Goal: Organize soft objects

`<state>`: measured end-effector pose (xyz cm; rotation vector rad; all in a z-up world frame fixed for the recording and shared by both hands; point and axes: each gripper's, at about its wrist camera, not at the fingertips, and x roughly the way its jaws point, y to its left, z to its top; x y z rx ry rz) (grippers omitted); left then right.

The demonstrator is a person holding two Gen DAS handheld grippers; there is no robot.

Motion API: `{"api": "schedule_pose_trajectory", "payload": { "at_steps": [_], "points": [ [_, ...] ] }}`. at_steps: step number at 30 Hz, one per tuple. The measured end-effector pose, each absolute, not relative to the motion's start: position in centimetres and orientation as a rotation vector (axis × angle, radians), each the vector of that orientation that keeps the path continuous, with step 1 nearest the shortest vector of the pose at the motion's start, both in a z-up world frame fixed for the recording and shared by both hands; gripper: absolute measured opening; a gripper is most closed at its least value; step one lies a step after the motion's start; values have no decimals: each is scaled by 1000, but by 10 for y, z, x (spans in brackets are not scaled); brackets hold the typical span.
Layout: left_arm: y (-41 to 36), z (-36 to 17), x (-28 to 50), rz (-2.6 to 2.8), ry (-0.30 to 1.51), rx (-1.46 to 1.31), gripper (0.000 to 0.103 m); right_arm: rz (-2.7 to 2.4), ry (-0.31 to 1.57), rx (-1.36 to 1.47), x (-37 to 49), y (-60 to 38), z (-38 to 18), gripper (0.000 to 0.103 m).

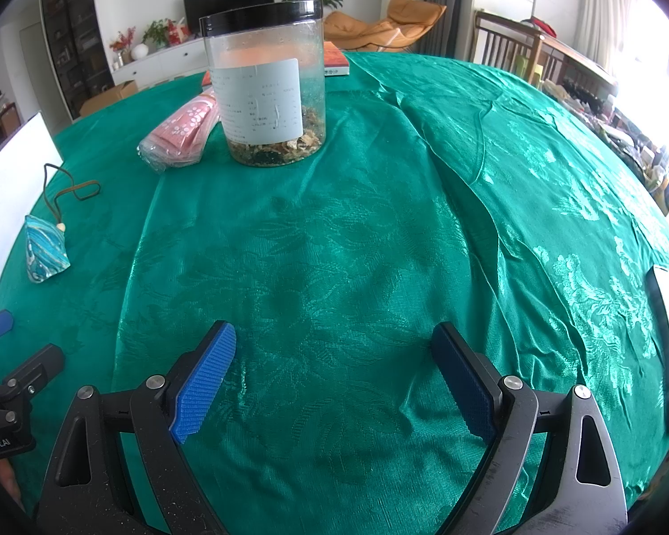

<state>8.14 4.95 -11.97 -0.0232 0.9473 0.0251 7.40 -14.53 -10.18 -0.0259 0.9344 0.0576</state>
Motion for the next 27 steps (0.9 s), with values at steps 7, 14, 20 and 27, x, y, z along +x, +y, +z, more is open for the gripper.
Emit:
{"api": "schedule_pose_trajectory", "payload": {
  "at_steps": [7, 14, 20, 27],
  "points": [
    [50, -120, 81, 25, 948, -24, 103, 58, 935, -26, 74, -145, -102, 91],
    [51, -115, 87, -11, 947, -77, 103, 58, 935, -26, 74, -145, -102, 91],
    [50, -112, 127, 79, 960, -89, 103, 58, 935, -25, 74, -145, -102, 91],
    [83, -114, 142, 214, 929, -148, 77, 58, 935, -26, 74, -145, -102, 91]
  ]
}}
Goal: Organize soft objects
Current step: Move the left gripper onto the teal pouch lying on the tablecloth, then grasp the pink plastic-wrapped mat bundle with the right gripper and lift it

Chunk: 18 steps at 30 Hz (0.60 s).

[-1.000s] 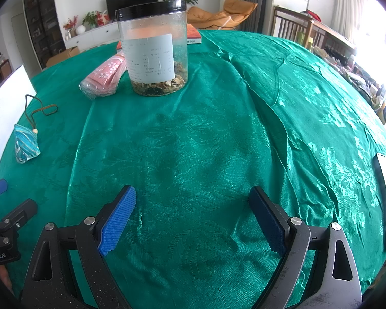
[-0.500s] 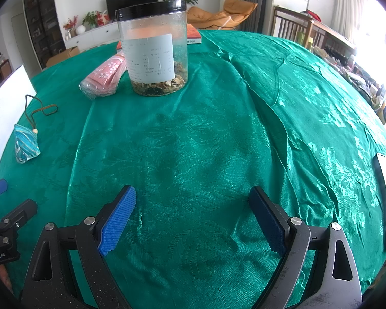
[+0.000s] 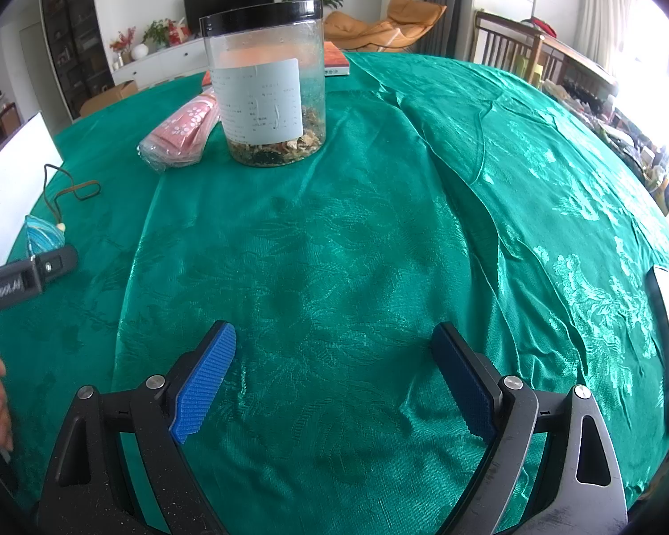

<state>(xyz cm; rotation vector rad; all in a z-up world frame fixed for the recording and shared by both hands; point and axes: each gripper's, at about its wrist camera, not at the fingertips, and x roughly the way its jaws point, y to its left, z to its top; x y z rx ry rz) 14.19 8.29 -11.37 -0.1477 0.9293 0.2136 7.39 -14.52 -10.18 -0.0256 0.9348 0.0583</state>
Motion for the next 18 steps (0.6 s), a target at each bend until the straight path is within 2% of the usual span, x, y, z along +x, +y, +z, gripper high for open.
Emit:
{"api": "schedule_pose_trajectory", "payload": {
  "at_steps": [1, 6, 9, 11, 13, 18],
  "points": [
    [87, -114, 142, 225, 924, -151, 71, 58, 935, -25, 74, -145, -102, 91],
    [92, -115, 141, 247, 893, -151, 71, 124, 940, 18, 76, -141, -98, 92],
    [90, -117, 144, 242, 902, -139, 77, 297, 908, 110, 82, -126, -85, 91],
    [90, -118, 147, 231, 909, -137, 86, 329, 886, 95, 93, -112, -75, 91],
    [89, -119, 148, 228, 920, -133, 91, 366, 850, 63, 111, -92, -60, 91],
    [91, -119, 147, 234, 917, -142, 92, 406, 836, -79, 163, -36, -29, 91]
  ]
}}
